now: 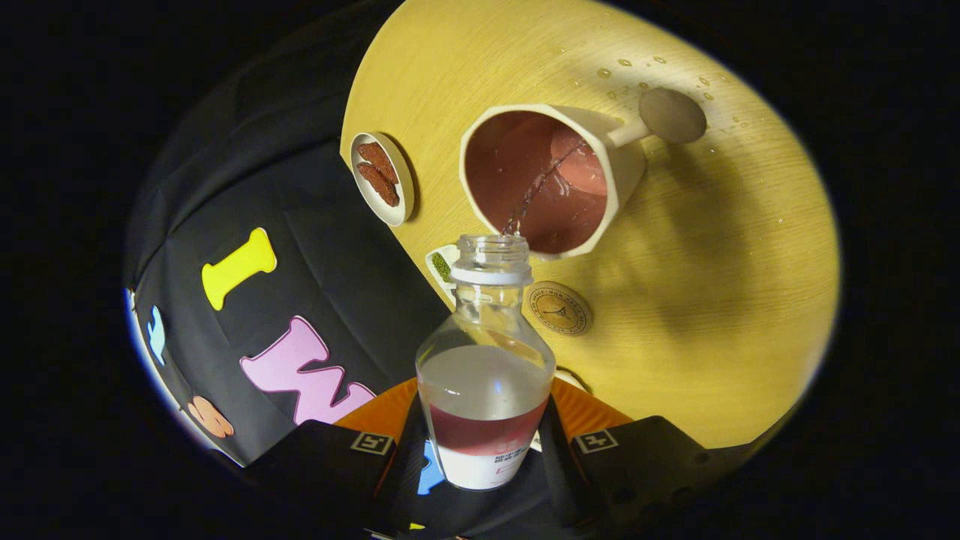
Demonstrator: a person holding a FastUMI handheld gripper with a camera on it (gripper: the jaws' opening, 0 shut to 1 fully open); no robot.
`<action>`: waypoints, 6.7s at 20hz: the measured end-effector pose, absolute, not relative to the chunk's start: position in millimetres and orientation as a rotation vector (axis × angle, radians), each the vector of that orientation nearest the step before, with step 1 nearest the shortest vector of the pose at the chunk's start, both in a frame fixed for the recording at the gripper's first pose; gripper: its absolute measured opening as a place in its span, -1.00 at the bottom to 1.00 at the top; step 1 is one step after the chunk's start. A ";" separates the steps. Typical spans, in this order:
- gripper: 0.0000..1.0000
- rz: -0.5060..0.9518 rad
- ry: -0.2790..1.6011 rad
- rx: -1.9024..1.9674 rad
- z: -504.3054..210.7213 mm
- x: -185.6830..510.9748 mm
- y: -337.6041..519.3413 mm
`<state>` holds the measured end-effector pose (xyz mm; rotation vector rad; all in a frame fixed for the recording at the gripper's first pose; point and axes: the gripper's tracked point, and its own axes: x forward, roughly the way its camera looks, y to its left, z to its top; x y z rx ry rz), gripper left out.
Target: Take the bottle from table, then pour the juice into the cup, finally place the bottle on the coaster
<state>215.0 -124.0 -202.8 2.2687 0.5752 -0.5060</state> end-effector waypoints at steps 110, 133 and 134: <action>0.53 -0.177 0.202 0.080 -264.1 323.7 -58.1; 0.95 -0.100 0.131 0.109 -146.1 156.0 -67.9; 0.95 -0.098 0.116 0.107 -130.5 143.4 -72.1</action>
